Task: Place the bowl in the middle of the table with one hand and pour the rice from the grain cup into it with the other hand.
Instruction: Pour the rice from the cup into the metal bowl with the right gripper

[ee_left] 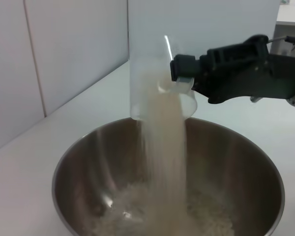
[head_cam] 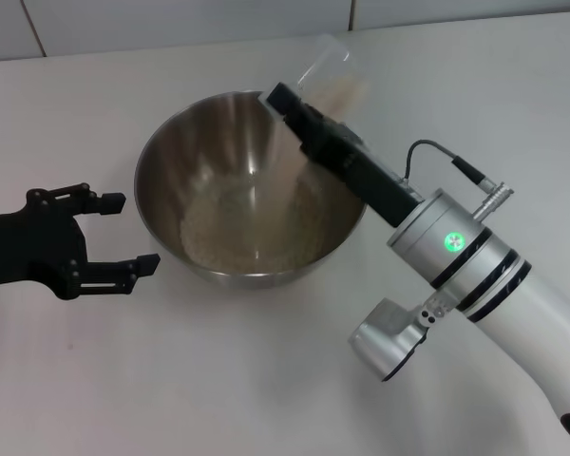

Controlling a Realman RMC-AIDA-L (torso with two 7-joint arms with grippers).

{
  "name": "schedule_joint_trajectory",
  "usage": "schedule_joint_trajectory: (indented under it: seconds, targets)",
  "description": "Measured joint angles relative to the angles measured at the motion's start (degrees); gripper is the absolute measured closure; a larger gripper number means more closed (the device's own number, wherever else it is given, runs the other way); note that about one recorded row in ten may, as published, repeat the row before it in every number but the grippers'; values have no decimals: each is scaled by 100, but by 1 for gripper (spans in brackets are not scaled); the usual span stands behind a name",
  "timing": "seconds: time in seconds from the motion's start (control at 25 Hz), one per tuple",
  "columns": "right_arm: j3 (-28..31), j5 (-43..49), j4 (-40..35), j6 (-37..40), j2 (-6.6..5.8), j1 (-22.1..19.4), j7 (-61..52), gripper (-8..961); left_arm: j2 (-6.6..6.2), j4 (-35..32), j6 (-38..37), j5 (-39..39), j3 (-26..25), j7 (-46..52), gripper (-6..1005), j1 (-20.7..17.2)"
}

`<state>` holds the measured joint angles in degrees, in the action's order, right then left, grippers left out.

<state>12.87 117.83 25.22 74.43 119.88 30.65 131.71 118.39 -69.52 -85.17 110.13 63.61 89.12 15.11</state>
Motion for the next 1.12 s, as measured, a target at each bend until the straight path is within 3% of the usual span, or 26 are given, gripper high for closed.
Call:
schedule_joint_trajectory:
  seconds: [0.2, 0.72, 0.84, 1.12]
  targets:
    - [-4, 132, 98, 3, 0, -4, 1217, 941, 0, 0, -1, 0, 27, 0, 133, 2]
    - [188, 786, -208, -4, 0, 80, 1645, 942, -6, -19, -26, -1, 37, 0, 133, 23]
    - [670, 743, 346, -4, 0, -89, 921, 942, -8, -10, -28, -1, 36, 0, 133, 33]
    - [1480, 567, 2139, -127, -5, -997, -2519, 940, -9, -24, -28, -2, 37, 0, 133, 36]
